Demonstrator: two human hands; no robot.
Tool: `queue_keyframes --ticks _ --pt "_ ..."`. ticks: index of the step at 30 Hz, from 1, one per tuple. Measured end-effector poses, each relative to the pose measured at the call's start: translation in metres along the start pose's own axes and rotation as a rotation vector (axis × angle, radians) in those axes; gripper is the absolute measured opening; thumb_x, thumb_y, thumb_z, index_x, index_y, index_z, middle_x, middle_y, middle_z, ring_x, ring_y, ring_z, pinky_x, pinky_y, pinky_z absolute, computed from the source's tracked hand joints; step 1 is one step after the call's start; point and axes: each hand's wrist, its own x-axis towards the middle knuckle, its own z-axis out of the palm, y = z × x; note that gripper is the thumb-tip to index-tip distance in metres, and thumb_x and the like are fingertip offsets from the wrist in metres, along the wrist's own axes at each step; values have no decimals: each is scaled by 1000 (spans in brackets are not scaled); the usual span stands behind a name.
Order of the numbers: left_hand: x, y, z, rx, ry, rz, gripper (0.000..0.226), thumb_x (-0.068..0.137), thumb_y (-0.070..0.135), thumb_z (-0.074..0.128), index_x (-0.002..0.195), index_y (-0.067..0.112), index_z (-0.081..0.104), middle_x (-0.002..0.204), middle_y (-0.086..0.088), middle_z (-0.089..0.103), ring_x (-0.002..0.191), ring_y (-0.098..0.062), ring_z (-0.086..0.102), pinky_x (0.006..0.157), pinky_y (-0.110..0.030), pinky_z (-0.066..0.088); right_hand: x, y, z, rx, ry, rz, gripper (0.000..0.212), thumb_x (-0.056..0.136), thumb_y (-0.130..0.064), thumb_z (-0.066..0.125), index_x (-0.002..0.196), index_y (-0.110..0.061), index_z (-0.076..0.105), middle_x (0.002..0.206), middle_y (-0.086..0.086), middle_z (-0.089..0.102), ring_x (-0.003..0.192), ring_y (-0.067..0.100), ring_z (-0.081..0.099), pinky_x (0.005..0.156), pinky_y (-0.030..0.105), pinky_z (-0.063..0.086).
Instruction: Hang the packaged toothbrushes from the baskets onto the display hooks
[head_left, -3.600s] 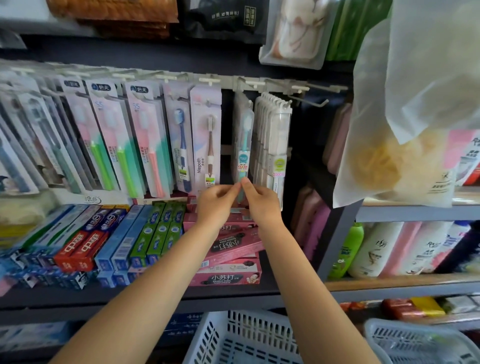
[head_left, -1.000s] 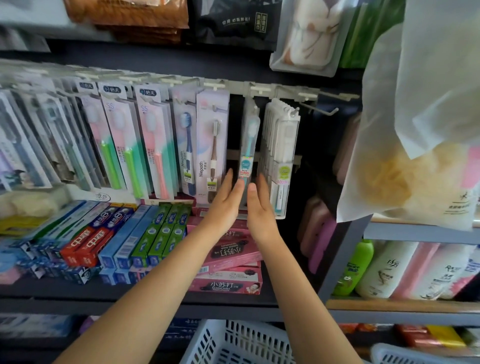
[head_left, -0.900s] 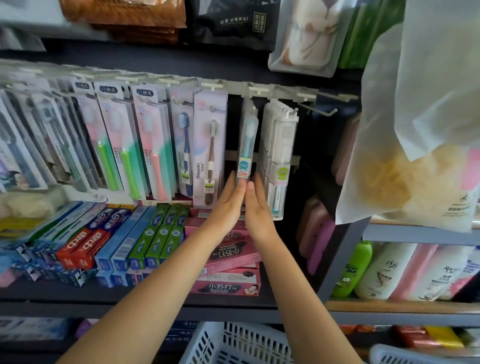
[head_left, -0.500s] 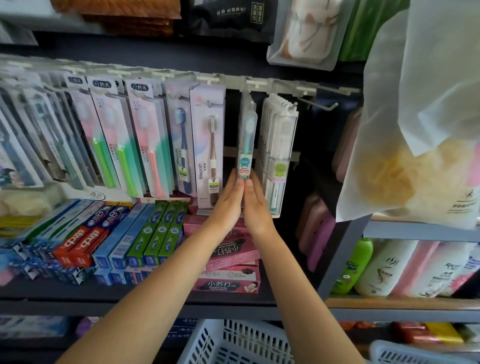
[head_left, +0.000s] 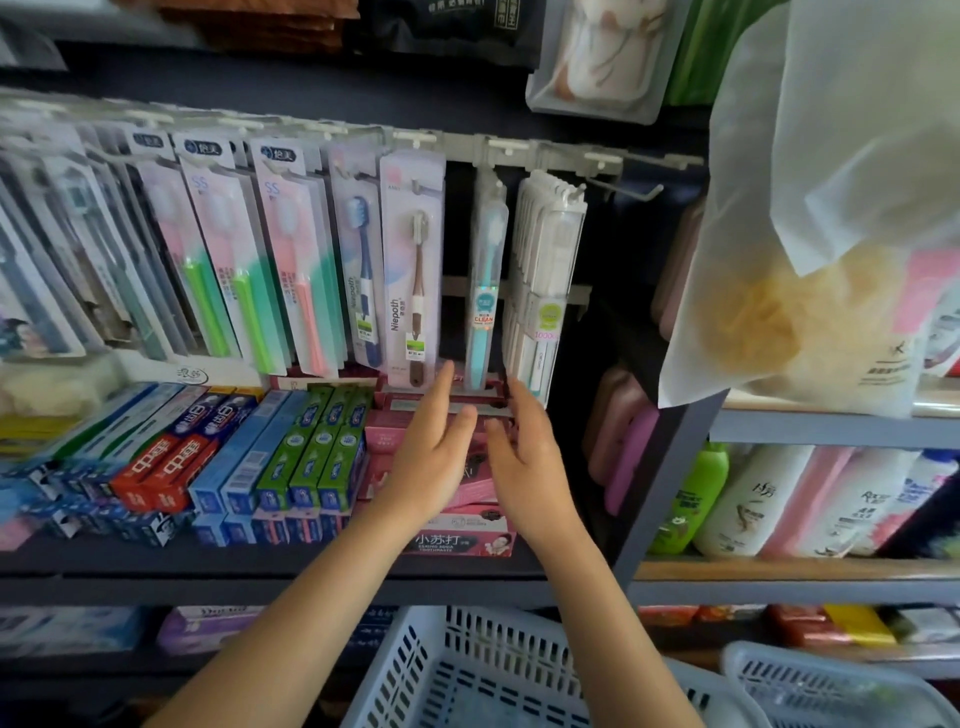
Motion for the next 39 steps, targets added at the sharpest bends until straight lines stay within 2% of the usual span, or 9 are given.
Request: queue_keyframes --ticks 5,10,13,16,20,23,28,34,39 --pt "1 3 -9 178 84 128 51 109 25 39 158 27 26 162 7 29 149 -6 25 122 -29 22 13 -2 8 -553 144 -322 61 101 -10 49 158 -24 32 120 10 55 97 22 55 63 27 41" --pt "1 -2 -27 210 236 90 38 103 26 51 141 24 49 131 8 56 117 -5 55 106 -37 46 17 2 16 -641 149 -247 66 99 -12 51 159 -26 29 114 13 54 83 29 55 47 21 21" --pt "5 -5 -47 179 340 60 29 100 24 55 129 23 57 115 9 58 98 0 57 94 -38 51 18 -4 25 -513 180 -252 56 98 -10 53 152 -18 41 121 11 55 81 29 59 46 22 31" --pt "17 -2 -65 66 379 27 32 102 21 53 134 21 56 122 7 58 101 4 55 97 -29 49 19 -22 39 -304 145 -290 51 100 -12 53 150 -16 42 136 6 53 107 27 63 78 32 54" --pt "31 4 -74 -104 261 6 43 106 21 46 149 23 45 136 17 47 111 18 46 85 3 34 31 -48 64 20 -66 -81 67 107 -28 47 162 -22 8 160 -16 16 149 -2 11 123 21 17" --pt "37 2 -76 -142 217 12 45 108 20 42 153 24 39 151 12 40 131 7 36 95 0 27 43 -47 79 60 -60 -33 67 109 -33 39 161 -33 -2 168 -12 1 154 4 -6 128 40 9" --pt "40 -7 -84 -166 141 41 45 109 24 39 154 28 36 158 15 33 141 3 29 117 -20 24 43 -38 88 -64 -11 -124 64 109 -31 38 161 -39 2 167 -14 -2 150 -3 -14 125 35 13" --pt "45 -8 -93 -190 78 53 45 109 25 40 154 29 37 157 15 36 138 8 30 118 -22 24 46 -40 93 -414 227 -295 62 106 -20 45 161 -28 17 164 19 17 154 32 18 110 49 45" --pt "42 -5 -108 -119 81 118 42 108 25 42 150 30 45 149 19 44 133 11 38 108 -11 29 54 -52 93 -735 486 -481 52 95 -11 51 146 -11 46 113 21 52 88 36 57 68 44 54"
